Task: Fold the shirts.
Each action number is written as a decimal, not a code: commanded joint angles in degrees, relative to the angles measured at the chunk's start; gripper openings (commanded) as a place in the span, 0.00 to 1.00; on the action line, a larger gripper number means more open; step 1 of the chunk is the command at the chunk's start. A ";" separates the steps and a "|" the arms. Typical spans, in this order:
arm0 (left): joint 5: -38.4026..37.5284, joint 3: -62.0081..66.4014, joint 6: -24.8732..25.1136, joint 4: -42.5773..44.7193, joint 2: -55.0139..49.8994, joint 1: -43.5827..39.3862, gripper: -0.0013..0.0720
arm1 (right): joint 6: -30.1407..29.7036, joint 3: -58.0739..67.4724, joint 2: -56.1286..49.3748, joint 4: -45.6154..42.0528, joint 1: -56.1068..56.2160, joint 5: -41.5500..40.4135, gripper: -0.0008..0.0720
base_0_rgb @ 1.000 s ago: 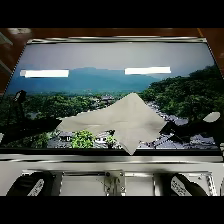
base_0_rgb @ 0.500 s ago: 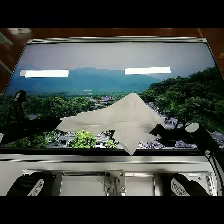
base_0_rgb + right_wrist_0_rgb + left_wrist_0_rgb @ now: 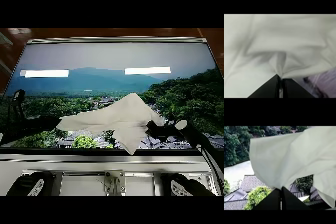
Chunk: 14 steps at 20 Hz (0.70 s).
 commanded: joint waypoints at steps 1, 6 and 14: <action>0.42 1.92 0.04 4.02 -0.02 0.04 0.07 | -10.49 6.88 4.24 2.29 0.35 3.80 0.11; 0.39 20.70 0.00 15.67 0.33 0.07 0.07 | -16.87 30.45 22.18 -11.30 0.35 11.28 0.11; -0.79 58.05 -4.09 17.25 1.22 0.04 0.07 | -7.39 64.76 36.57 -29.24 0.35 14.62 0.11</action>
